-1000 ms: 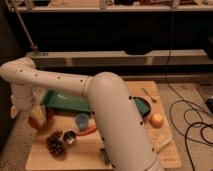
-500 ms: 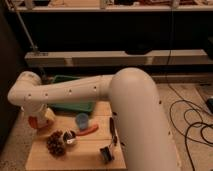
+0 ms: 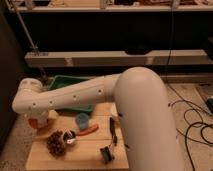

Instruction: Place eraser in paper cup

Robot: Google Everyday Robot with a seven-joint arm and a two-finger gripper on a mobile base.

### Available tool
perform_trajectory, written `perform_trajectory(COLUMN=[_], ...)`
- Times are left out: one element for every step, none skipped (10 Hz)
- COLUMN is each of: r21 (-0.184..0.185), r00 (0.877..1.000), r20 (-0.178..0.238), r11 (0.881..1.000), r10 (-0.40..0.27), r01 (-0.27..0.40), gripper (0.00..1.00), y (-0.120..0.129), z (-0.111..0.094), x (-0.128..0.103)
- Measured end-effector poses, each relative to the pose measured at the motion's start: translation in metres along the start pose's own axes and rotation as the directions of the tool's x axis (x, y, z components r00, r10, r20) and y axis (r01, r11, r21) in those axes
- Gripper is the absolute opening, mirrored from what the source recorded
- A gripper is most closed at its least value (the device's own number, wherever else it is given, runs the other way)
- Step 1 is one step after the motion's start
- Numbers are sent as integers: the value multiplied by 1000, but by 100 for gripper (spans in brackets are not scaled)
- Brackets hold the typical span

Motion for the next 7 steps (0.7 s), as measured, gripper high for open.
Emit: perform_trajectory(r21=[-8,-5,0,19,44,64,72], r00=[999,996,987,968,953,944,942], r20=[16,31,48,58,55,47,42], r11=[999,996,988,970,954,944,942], r10=[-43,-89,-152,-242,-298,-325,-333], r01=[43,89,152,242,296,322,329], gripper=[80,80,80,80,80,80,80], y=[0,-1,-4,-8,-10,-11,-12], z=[6,13,23,37,48,57,60], x=[11,27,43,53,57,60,64])
